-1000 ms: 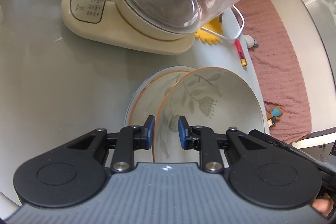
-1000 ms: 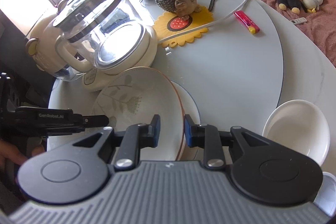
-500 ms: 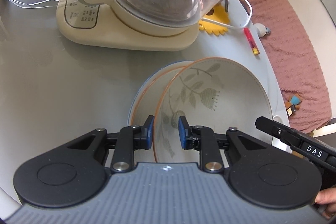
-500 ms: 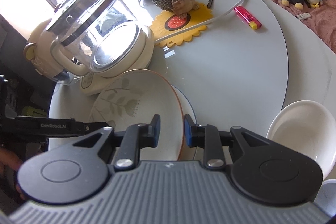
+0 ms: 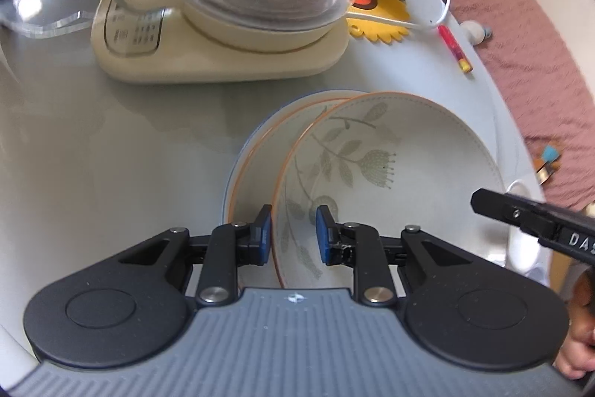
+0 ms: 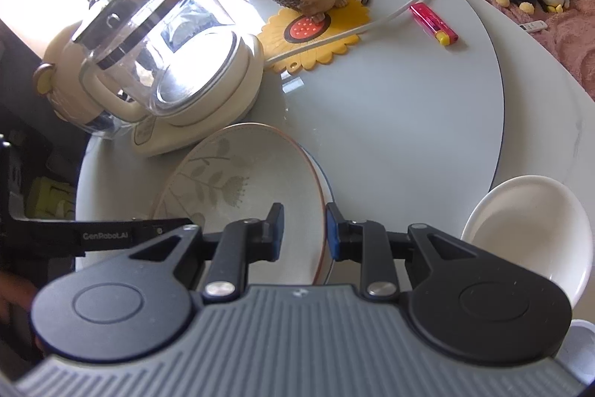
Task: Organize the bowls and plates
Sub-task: 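Lower the held leaf-pattern bowl onto the stacked white plates with both grippers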
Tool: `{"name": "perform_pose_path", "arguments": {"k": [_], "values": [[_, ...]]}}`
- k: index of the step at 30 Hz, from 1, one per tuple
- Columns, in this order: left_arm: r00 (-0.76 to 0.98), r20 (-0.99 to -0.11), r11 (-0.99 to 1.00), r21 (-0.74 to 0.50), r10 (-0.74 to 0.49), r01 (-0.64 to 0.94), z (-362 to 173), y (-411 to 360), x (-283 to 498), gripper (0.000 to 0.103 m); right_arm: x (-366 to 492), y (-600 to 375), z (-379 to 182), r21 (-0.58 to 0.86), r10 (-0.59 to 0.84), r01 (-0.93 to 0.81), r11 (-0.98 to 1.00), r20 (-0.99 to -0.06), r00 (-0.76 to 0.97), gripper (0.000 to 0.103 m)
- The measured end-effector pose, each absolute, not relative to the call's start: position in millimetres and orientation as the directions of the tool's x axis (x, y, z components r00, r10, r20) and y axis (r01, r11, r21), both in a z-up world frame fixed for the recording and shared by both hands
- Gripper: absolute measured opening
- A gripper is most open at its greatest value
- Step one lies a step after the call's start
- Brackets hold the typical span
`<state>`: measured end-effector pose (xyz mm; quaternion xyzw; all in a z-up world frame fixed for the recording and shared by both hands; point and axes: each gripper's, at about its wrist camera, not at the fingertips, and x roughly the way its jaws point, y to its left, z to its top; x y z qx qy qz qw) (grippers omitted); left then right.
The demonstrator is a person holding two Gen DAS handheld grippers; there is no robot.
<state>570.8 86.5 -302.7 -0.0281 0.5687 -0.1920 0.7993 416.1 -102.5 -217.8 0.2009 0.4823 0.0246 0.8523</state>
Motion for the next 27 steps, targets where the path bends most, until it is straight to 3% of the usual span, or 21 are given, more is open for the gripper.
{"name": "perform_pose_path", "arguments": {"k": [23, 27], "values": [[0.323, -0.893, 0.922, -0.203, -0.312, 0.329, -268.5, 105.9, 571.6, 0.031, 414.7, -85.3, -220.0, 0.28, 0.149, 0.213, 0.936, -0.864, 0.481, 0.026], [0.353, -0.879, 0.926, -0.211, -0.32, 0.313, -255.5, 116.4, 562.6, 0.031, 402.7, -91.1, -211.2, 0.325, 0.173, 0.231, 0.917, -0.847, 0.503, 0.026]]}}
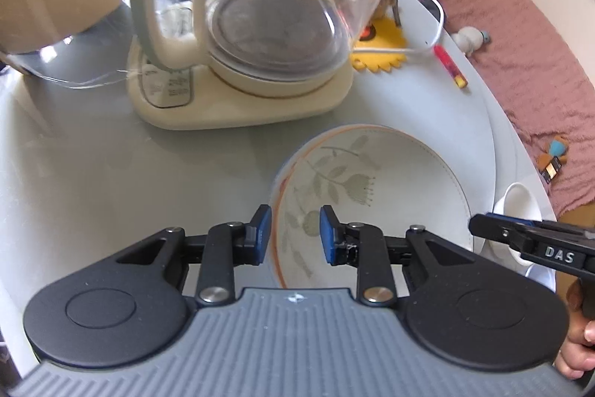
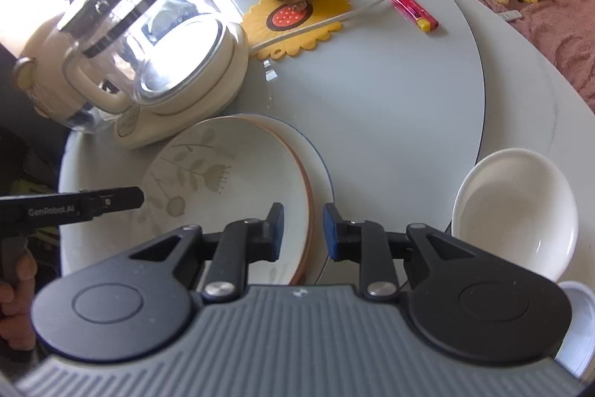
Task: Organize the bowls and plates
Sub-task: 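Lower the held leaf-pattern bowl onto the stacked white plates with both grippers, then open both grippers and pull them back from the plate stack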
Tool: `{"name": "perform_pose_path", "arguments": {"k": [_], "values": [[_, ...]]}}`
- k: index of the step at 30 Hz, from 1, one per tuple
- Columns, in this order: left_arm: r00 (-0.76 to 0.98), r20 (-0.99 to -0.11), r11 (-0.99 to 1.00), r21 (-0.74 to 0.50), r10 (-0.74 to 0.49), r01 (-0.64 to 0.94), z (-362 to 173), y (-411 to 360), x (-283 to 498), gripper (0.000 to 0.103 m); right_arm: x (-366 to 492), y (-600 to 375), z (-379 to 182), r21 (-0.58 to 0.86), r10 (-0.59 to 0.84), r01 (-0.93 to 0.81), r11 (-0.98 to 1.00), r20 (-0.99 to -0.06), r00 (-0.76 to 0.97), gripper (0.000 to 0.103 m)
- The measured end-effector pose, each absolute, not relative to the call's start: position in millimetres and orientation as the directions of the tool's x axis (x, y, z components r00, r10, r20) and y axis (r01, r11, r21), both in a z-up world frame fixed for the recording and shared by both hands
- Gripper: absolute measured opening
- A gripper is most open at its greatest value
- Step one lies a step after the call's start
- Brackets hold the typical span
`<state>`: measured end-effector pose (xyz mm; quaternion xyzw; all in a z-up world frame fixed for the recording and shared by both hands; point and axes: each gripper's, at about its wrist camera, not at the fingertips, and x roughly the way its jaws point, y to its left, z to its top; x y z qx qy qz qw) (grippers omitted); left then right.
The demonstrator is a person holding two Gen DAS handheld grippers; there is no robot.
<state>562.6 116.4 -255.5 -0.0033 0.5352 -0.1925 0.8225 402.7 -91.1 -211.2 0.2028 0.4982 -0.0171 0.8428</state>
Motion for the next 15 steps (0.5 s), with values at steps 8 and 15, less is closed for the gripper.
{"name": "perform_pose_path", "arguments": {"k": [8, 15], "values": [[0.418, -0.846, 0.934, -0.229, -0.331, 0.275, -211.5, 122.0, 525.9, 0.031, 381.7, -87.9, -178.8, 0.287, 0.166, 0.154, 0.945, -0.83, 0.532, 0.026], [0.506, -0.806, 0.949, -0.221, -0.307, 0.224, -166.1, 97.4, 467.1, 0.031, 362.1, -100.9, -146.1, 0.313, 0.241, 0.035, 0.949, -0.794, 0.557, 0.026]]}}
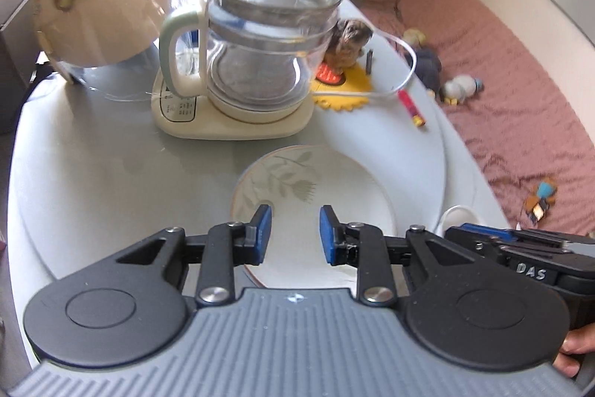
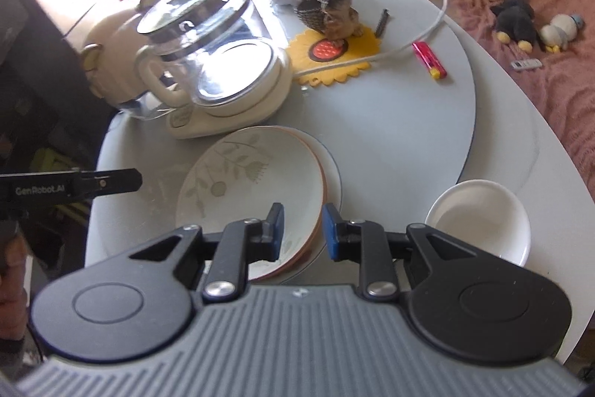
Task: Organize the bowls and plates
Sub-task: 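Open both grippers and pull them back from the plate stack, then move both grippers toward the white plastic bowl on the table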
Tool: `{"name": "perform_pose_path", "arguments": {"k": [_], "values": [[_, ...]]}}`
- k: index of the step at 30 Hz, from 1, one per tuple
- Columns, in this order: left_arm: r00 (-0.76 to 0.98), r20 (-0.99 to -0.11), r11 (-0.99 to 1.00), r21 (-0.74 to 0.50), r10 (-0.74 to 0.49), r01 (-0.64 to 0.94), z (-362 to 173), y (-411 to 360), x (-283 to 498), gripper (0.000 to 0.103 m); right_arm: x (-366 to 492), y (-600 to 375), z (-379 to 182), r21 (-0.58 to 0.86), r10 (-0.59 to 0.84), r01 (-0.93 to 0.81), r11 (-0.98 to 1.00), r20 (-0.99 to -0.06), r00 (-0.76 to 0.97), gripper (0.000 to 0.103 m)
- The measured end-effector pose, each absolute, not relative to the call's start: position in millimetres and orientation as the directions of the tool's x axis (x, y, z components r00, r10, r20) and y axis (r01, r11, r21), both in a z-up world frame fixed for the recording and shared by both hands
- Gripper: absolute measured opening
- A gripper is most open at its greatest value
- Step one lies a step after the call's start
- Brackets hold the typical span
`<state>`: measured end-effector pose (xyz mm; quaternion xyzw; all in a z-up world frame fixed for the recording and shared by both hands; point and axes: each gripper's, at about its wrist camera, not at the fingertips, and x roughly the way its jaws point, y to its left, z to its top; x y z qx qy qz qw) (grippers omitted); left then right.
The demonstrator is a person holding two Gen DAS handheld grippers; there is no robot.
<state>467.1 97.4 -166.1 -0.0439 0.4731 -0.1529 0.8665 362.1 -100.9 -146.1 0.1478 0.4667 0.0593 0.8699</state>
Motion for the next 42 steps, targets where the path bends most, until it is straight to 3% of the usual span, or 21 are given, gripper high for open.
{"name": "perform_pose_path", "arguments": {"k": [10, 21, 31, 42], "values": [[0.614, -0.763, 0.972, -0.233, -0.201, 0.029, -132.4, 69.4, 356.7, 0.031, 314.8, -129.7, -109.7, 0.27, 0.376, -0.264, 0.926, -0.723, 0.58, 0.026], [0.656, -0.742, 0.97, -0.234, -0.14, -0.058, -116.6, 46.3, 244.3, 0.031, 239.5, -158.1, -68.2, 0.271, 0.459, -0.377, 0.886, -0.631, 0.625, 0.027], [0.632, -0.766, 0.958, -0.255, -0.119, -0.129, -129.9, 74.8, 176.3, 0.031, 194.1, -138.7, -80.8, 0.256, 0.476, -0.422, 0.87, -0.663, 0.578, 0.028], [0.599, -0.79, 0.943, -0.286, -0.133, -0.168, -155.2, 139.6, 174.7, 0.035, 200.6, -86.2, -100.4, 0.291, 0.488, -0.416, 0.861, -0.702, 0.518, 0.028]]}}
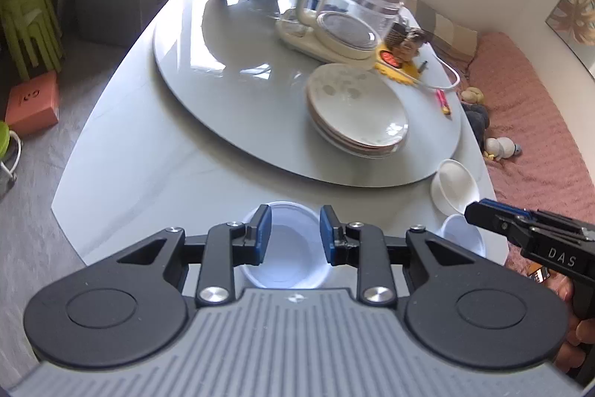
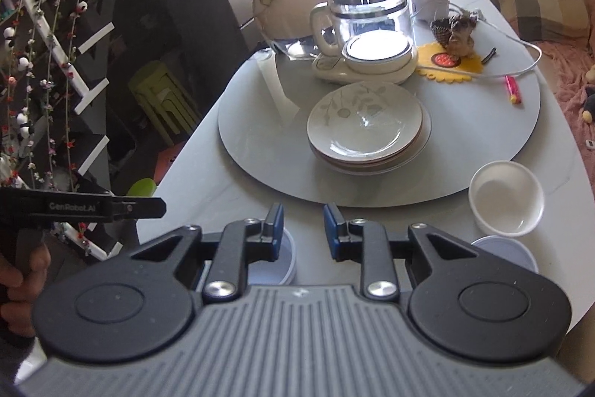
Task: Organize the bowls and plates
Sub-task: 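Move both grippers toward the white plastic bowl on the table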
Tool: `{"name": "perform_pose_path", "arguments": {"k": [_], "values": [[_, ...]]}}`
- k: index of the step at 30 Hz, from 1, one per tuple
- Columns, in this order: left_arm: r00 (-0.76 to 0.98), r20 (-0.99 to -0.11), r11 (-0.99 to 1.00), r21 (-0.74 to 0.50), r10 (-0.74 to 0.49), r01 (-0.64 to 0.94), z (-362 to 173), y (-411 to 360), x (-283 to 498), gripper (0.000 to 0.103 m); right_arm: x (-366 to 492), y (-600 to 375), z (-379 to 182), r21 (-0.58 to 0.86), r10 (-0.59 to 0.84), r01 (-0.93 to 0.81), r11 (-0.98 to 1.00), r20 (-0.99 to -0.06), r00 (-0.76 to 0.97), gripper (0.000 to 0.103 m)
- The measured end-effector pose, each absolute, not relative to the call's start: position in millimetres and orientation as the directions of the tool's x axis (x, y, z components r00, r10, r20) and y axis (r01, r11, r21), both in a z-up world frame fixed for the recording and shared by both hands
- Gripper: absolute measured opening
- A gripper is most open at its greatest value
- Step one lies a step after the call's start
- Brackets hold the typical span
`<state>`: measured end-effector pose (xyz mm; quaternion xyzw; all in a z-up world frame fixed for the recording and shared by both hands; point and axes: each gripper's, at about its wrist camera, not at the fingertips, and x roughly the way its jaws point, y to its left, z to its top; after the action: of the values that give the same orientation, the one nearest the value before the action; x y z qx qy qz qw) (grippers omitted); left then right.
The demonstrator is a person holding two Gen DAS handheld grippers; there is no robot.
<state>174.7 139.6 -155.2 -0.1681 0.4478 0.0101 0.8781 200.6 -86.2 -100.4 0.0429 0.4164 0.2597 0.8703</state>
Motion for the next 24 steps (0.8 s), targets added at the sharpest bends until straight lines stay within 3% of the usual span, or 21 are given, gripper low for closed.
{"name": "perform_pose_path", "arguments": {"k": [5, 9, 11, 12, 13, 22, 24], "values": [[0.576, -0.811, 0.948, -0.254, -0.102, -0.19, -174.4, 165.5, 177.9, 0.048, 204.3, -68.5, -113.0, 0.313, 0.479, -0.382, 0.87, -0.725, 0.495, 0.028], [0.553, -0.824, 0.938, -0.278, -0.122, -0.206, -195.0, 183.8, 180.1, 0.05, 206.4, -54.8, -122.9, 0.328, 0.482, -0.376, 0.867, -0.743, 0.464, 0.028], [0.54, -0.83, 0.932, -0.294, -0.138, -0.213, -203.7, 191.4, 182.5, 0.05, 206.9, -49.6, -129.4, 0.332, 0.476, -0.361, 0.871, -0.751, 0.459, 0.046], [0.529, -0.836, 0.93, -0.298, -0.145, -0.217, -207.8, 194.6, 184.8, 0.05, 207.8, -48.0, -134.6, 0.342, 0.474, -0.345, 0.874, -0.752, 0.458, 0.067], [0.523, -0.839, 0.929, -0.301, -0.149, -0.217, -211.7, 197.7, 186.9, 0.05, 209.4, -46.2, -140.1, 0.353, 0.473, -0.326, 0.877, -0.753, 0.456, 0.077], [0.43, -0.875, 0.949, -0.295, -0.222, -0.111, -259.2, 195.9, 219.8, 0.05, 231.2, -29.8, -189.3, 0.42, 0.462, -0.193, 0.887, -0.802, 0.378, 0.073], [0.418, -0.872, 0.944, -0.318, -0.256, -0.086, -270.3, 192.7, 224.6, 0.05, 232.3, -30.4, -199.3, 0.415, 0.44, -0.149, 0.898, -0.821, 0.364, 0.066]]}}
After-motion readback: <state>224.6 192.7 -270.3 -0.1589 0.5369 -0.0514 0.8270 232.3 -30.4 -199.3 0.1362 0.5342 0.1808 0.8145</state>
